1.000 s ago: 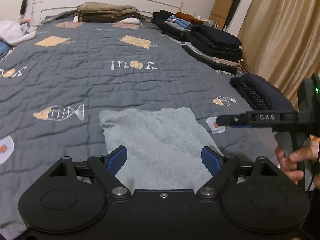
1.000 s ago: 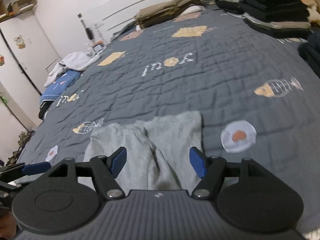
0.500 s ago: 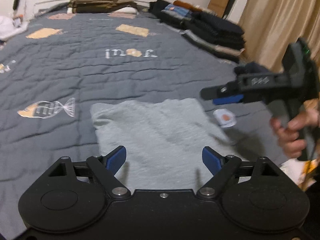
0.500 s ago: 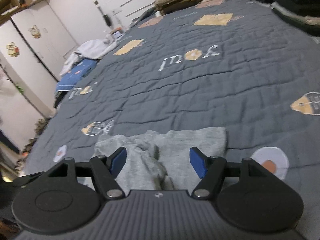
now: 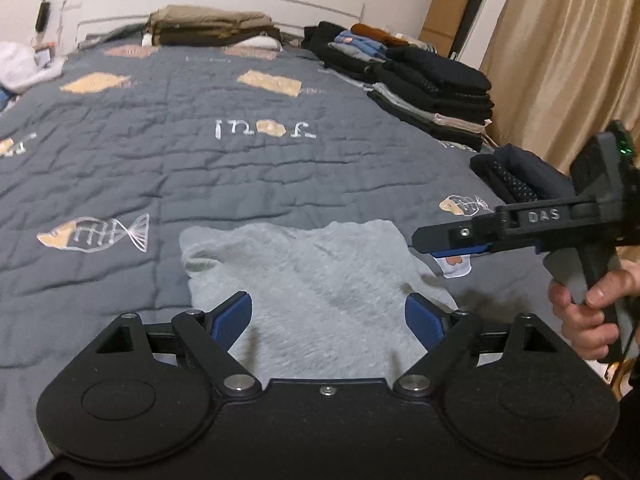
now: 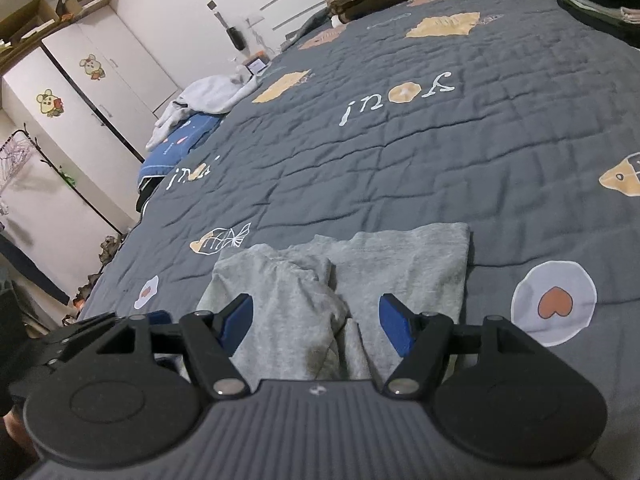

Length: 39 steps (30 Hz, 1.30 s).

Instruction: Fold clothes

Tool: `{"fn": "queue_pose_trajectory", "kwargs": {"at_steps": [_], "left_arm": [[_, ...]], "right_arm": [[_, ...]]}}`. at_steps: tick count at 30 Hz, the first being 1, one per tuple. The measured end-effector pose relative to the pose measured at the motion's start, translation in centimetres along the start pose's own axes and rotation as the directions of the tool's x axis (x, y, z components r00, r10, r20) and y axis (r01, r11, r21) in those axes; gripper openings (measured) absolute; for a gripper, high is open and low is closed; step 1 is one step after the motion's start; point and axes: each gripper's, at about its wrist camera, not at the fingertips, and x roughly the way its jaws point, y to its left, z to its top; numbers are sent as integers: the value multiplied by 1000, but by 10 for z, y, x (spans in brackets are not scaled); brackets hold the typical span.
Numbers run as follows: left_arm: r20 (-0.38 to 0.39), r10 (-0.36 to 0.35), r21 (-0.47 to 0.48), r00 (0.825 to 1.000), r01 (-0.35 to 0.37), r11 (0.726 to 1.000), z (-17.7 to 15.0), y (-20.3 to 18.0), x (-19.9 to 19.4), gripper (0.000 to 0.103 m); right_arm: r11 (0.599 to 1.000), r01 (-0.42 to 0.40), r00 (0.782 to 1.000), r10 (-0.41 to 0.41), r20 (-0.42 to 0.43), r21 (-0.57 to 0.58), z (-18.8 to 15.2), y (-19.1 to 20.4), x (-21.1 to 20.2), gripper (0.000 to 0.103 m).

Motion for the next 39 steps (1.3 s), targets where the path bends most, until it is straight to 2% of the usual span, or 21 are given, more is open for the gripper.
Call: {"fn": "queue_pose_trajectory", "kwargs": {"at_steps": [9,25,27,29,30,31,33,36,39], "left_arm": [[34,-2,1,999,2,1000,-5,0,4,84],[64,24,-49,998,-21,999,-2,11,-4,88],[65,29,-55,997,-25,998,-2,13,-4,88],[63,39,-64,997,-35,997,-2,15,-4,88],[63,45,-70,997,-40,997,-1,16,-4,88],[64,50,-76,997,-45,996,-1,17,-5,88],[69,60,-85,996,-54,995,-1,19,-6,88],[76,66,-93,995,-59,994,1,21,-8,88],[85,69,-99,994,-60,993,2,23,-10,88]], "right_arm": [[998,-40,999,39,15,54,-9,-20,4,69],[997,-13,1000,15,-27,77,-19,-17,36,69],[997,-20,1000,21,-9,77,-21,-16,37,69],[997,-17,1000,17,7,74,-22,-13,37,63],[997,-20,1000,19,12,74,-23,-12,37,55],[997,-23,1000,22,8,74,-23,-11,38,38],[997,-28,1000,29,-9,72,-23,-7,40,21],[999,-31,999,31,8,38,-24,1,36,12],[998,-52,998,51,40,25,-22,8,26,10]]}}
